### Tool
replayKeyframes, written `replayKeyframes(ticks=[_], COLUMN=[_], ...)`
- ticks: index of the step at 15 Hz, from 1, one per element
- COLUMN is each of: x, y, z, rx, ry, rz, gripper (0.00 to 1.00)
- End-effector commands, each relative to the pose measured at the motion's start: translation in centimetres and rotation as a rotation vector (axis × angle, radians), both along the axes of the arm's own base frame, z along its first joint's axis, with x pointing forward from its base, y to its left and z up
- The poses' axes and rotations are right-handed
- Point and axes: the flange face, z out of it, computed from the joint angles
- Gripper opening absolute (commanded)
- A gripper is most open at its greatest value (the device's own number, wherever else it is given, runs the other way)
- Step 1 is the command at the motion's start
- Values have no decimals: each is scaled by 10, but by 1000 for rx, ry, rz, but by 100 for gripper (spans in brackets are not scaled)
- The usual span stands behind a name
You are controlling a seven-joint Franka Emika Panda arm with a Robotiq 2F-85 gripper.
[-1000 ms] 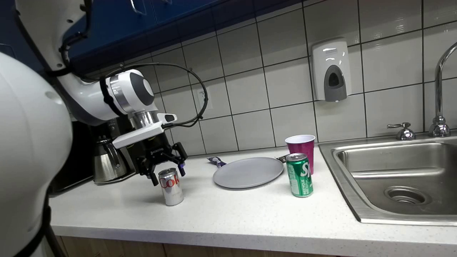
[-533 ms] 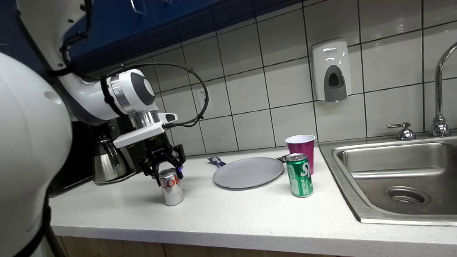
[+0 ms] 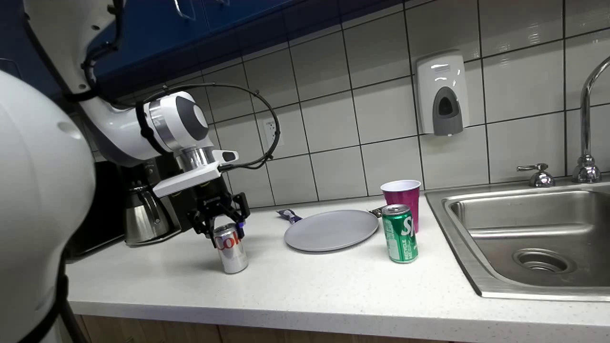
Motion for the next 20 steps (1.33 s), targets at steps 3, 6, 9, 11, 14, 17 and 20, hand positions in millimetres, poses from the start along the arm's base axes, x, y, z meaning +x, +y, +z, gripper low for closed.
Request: replayKeyframes(ticks=[3, 6, 9, 11, 14, 17, 20], x=[1, 4, 10, 16, 27, 39, 50], y=[-5, -6, -12, -21, -40, -57, -66], z=[23, 34, 43, 48, 56, 65, 73], rx=[-1, -1, 6, 9, 8, 3, 5], ry=[-43, -63, -76, -82, -97, -112, -127], rz=[1, 7, 2, -11, -30, -34, -17], gripper=[40, 40, 40, 40, 40, 40, 40])
